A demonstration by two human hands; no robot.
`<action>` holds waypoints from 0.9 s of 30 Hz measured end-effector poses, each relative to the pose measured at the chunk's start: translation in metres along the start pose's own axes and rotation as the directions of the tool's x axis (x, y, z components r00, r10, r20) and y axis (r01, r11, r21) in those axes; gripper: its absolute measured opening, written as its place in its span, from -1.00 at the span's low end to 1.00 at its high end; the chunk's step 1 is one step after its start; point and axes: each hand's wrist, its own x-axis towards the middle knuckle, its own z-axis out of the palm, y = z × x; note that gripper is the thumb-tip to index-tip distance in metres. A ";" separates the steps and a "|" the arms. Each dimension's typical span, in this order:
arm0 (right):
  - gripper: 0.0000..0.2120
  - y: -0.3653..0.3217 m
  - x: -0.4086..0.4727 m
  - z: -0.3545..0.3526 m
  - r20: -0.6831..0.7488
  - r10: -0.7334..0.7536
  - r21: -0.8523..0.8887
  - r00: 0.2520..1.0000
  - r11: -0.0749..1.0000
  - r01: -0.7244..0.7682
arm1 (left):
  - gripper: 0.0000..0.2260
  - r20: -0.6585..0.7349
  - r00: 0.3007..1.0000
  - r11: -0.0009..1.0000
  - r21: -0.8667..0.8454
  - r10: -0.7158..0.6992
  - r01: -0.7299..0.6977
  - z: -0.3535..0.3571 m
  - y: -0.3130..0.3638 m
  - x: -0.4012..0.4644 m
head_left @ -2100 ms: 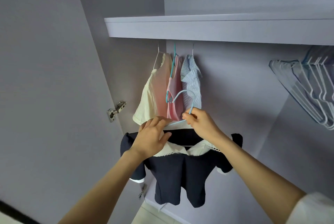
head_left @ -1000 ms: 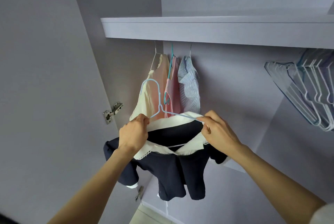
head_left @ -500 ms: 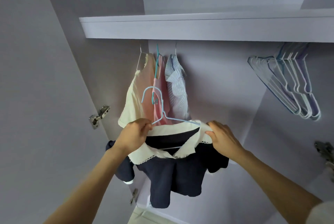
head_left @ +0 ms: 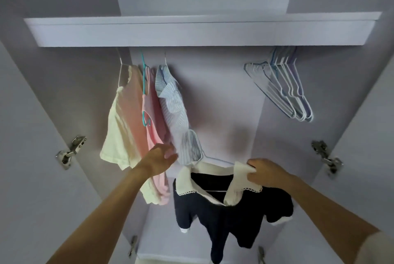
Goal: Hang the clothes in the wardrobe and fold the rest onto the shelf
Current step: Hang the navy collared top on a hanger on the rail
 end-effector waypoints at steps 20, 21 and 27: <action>-0.72 -0.039 0.022 -0.032 -0.350 0.235 0.238 0.907 0.958 -0.157 | -0.48 0.046 0.996 0.993 0.093 0.071 -0.075 -0.017 0.041 0.040; -0.72 -0.044 0.028 -0.033 -0.380 0.230 0.240 0.896 0.960 -0.144 | -0.47 0.015 0.997 0.991 0.109 0.074 -0.075 -0.021 0.044 0.045; -0.68 -0.061 0.080 -0.025 -0.547 0.141 0.206 0.825 0.978 -0.030 | -0.46 -0.182 0.982 0.971 0.240 0.045 0.000 -0.016 0.064 0.083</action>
